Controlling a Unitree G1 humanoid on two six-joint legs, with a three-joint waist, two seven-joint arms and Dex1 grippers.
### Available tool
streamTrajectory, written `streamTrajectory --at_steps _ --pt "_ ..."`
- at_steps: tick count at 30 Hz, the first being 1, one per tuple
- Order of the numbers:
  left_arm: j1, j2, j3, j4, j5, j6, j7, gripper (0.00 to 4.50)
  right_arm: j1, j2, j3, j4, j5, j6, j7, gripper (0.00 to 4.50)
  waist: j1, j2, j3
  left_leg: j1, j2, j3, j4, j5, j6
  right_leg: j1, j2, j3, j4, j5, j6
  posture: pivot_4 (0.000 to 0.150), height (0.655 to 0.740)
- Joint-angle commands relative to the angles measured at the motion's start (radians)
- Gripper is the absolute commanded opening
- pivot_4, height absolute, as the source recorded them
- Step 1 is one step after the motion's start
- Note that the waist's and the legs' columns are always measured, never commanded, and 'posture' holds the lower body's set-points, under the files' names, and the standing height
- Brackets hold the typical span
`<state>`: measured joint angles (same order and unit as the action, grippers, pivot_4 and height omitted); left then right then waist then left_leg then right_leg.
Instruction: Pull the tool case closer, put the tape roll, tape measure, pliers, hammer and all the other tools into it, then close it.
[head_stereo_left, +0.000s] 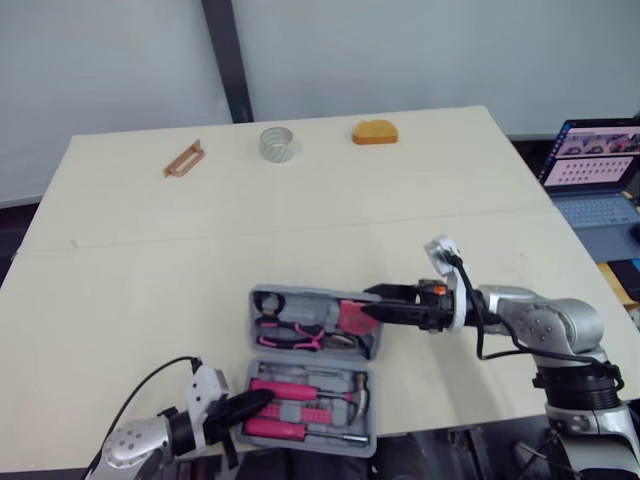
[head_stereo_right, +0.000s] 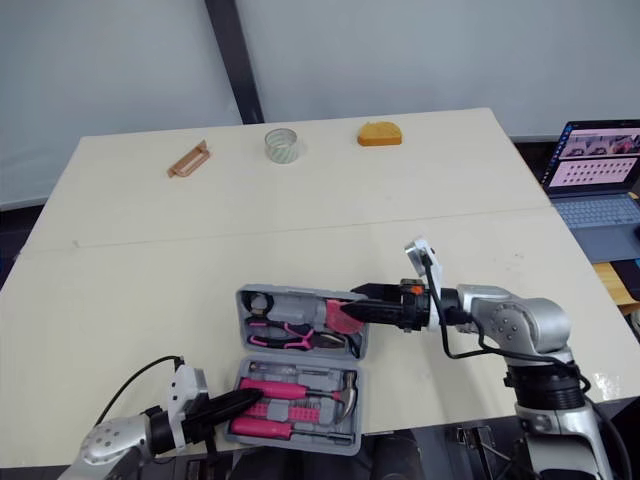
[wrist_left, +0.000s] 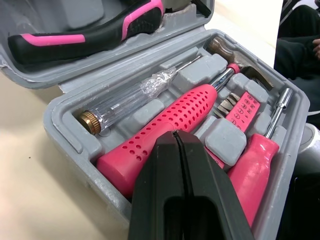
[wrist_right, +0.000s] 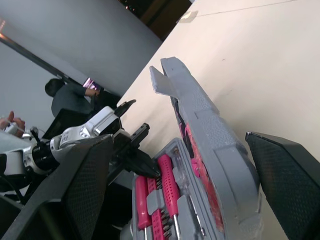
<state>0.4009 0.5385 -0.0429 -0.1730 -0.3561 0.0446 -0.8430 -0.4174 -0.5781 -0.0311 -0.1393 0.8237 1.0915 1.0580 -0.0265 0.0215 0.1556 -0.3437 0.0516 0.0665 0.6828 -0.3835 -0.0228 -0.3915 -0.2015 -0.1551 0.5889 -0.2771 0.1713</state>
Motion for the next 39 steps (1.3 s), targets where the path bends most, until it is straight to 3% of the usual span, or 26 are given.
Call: streamTrajectory --at_steps 1,17,39 --pt "0.025 -0.003 -0.003 0.099 0.039 0.020 0.017 0.00 0.008 -0.014 0.015 -0.067 0.044 0.004 0.034 4.46 0.000 0.000 0.000 0.000 0.000 0.000 0.000 0.000 0.000 0.000 0.000 0.000 0.000 0.000 0.000 0.150 0.7400" --pt "0.012 -0.037 -0.016 0.120 0.040 0.009 0.025 0.00 0.056 -0.113 0.068 -0.205 0.094 -0.001 0.084 4.46 0.004 0.000 0.000 0.001 0.000 0.000 0.000 0.000 0.000 0.002 0.000 0.000 -0.001 0.000 0.000 0.150 0.7400" --pt "0.006 -0.032 0.036 0.058 -0.004 0.081 0.038 0.00 0.107 -0.149 0.146 -0.249 0.066 -0.055 0.102 4.46 0.023 -0.001 0.000 0.001 0.000 0.000 0.000 0.000 0.000 0.002 0.000 0.000 -0.002 0.000 0.000 0.150 0.7400"
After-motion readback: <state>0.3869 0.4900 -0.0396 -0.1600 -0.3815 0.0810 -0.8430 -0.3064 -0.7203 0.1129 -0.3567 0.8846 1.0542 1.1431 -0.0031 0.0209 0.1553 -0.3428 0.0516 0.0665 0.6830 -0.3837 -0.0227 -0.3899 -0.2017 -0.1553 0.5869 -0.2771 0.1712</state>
